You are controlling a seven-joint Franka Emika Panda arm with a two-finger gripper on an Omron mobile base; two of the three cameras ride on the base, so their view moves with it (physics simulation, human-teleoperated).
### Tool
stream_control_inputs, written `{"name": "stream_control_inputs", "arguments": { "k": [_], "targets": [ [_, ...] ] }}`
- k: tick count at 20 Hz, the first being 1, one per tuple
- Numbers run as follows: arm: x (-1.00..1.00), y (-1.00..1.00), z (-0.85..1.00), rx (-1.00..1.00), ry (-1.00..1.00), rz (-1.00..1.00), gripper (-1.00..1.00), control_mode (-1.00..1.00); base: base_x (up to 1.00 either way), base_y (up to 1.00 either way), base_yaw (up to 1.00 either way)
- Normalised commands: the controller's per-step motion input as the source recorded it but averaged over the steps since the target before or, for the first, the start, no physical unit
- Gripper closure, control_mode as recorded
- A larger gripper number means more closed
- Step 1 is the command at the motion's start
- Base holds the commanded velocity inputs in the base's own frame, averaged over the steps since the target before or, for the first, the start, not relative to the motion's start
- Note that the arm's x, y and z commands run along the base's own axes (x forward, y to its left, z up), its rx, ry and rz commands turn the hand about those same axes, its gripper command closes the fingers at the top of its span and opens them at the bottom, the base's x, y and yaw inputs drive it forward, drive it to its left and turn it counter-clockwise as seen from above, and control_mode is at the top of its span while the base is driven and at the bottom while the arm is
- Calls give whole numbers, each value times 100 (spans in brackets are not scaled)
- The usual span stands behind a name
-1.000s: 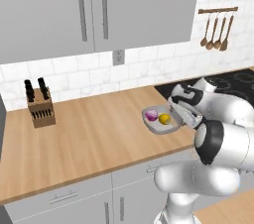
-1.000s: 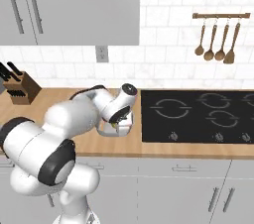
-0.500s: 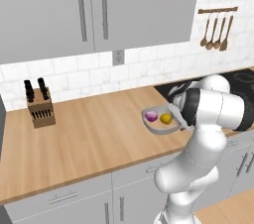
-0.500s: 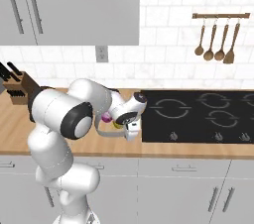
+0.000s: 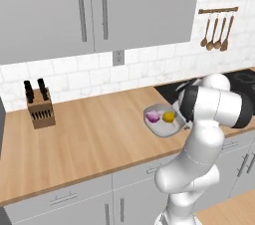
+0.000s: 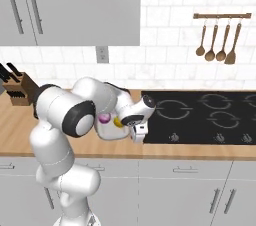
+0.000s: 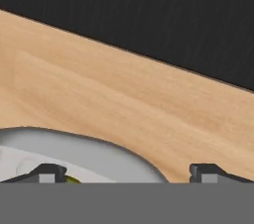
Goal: Take the meat container that has the chicken drumstick and place it on the second highest rack of the freezer. Then take the vegetable container that has the lemon and onion and place it on the highest rack of the freezer.
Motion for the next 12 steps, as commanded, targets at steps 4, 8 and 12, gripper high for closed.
{"name": "stream_control_inputs", "arguments": {
  "k": [4,8,12],
  "targets": [
    [-33,49,-43,-2,-16,6,-100,-100,0,0,0],
    [0,57,-50,-4,-2,5,100,-100,0,0,0],
    [0,55,-43,-3,0,6,100,-100,0,0,0]
  ]
}}
